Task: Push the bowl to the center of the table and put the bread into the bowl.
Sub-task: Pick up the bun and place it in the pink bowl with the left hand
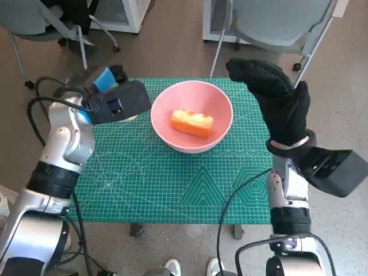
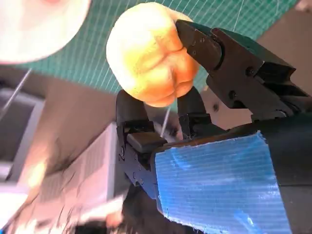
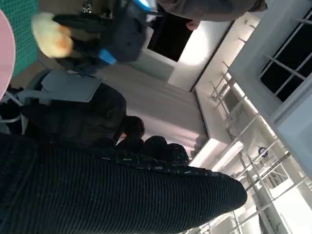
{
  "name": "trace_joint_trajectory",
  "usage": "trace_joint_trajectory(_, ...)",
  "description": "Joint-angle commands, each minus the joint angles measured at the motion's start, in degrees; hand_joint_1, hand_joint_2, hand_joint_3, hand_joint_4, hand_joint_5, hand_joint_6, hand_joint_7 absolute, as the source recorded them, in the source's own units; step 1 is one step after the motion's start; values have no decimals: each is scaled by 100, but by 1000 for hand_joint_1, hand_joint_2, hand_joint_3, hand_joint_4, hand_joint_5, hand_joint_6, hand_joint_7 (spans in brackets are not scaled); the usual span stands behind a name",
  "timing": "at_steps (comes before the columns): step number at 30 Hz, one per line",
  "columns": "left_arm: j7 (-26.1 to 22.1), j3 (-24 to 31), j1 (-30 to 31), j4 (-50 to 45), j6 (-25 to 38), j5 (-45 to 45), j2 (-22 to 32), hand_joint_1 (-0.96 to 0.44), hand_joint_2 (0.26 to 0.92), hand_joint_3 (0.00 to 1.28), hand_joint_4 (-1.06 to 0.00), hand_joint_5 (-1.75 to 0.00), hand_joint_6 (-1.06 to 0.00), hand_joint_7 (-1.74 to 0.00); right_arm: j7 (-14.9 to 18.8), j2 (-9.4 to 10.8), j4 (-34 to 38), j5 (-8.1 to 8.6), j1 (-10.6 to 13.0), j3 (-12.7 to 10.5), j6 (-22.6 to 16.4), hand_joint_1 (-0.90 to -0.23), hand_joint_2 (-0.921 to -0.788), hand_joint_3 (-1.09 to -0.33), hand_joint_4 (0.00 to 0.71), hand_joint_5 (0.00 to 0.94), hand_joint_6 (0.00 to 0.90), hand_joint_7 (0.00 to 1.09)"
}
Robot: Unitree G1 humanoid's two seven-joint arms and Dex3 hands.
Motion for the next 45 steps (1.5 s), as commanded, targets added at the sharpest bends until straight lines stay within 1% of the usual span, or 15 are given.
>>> trace_joint_trajectory(1, -65, 105, -69, -430, 110, 132, 106, 3, 868, 113, -734, -1279, -740, -889, -8, 20, 68, -30, 37, 6, 4, -699, -921, -860, 42, 0, -1, 286)
trace_joint_trajectory(6, 61, 143, -164, -649, 81, 220, 30, 4, 854, 130, -730, -1295, -771, -842, 3, -5, 75, -23, 25, 0, 2, -701, -921, -859, 42, 0, -1, 278)
trace_joint_trajectory(12, 237, 151, -200, -852, 19, 281, -195, 1, 844, 127, -777, -1213, -762, -884, 39, -26, 93, 6, 17, -15, 8, -701, -921, -859, 42, 0, -1, 273)
trace_joint_trajectory(16, 311, 131, -238, -891, -43, 246, -397, 1, 875, 76, -790, -1167, -718, -959, 56, -38, 71, 23, 29, -18, 23, -702, -921, -858, 41, 0, -1, 273)
trace_joint_trajectory(17, 315, 127, -251, -885, -56, 237, -437, 1, 889, 59, -790, -1152, -697, -994, 59, -41, 67, 25, 31, -19, 26, -702, -921, -858, 40, 0, -1, 273)
trace_joint_trajectory(19, 283, 91, -323, -833, -84, 217, -558, 1, 895, 50, -793, -1137, -683, -1022, 72, -48, 56, 36, 40, -19, 42, -702, -921, -858, 40, 0, -1, 273)
trace_joint_trajectory(25, 169, -56, -476, -769, -127, 268, -813, 1, 902, 40, -796, -1089, -662, -1090, 93, -58, 25, 59, 68, -25, 60, -702, -921, -857, 38, 0, -1, 274)
trace_joint_trajectory(36, 128, -240, -714, -408, -417, 225, -1215, 1, 904, 35, -807, -1046, -648, -1143, 130, -73, -12, 86, 121, -44, 65, -702, -921, -855, 39, 1, -1, 280)
trace_joint_trajectory(40, 224, -296, -841, -57, -563, 233, -1343, 1, 904, 35, -804, -1072, -655, -1113, 133, -89, -18, 102, 131, -51, 78, -702, -921, -854, 40, 1, 0, 285)
trace_joint_trajectory(45, 347, -371, -930, 227, -672, 287, -1459, 1, 903, 37, -780, -1157, -686, -1021, 114, -90, -30, 103, 141, -57, 95, -698, -921, -853, 52, 7, 5, 298)
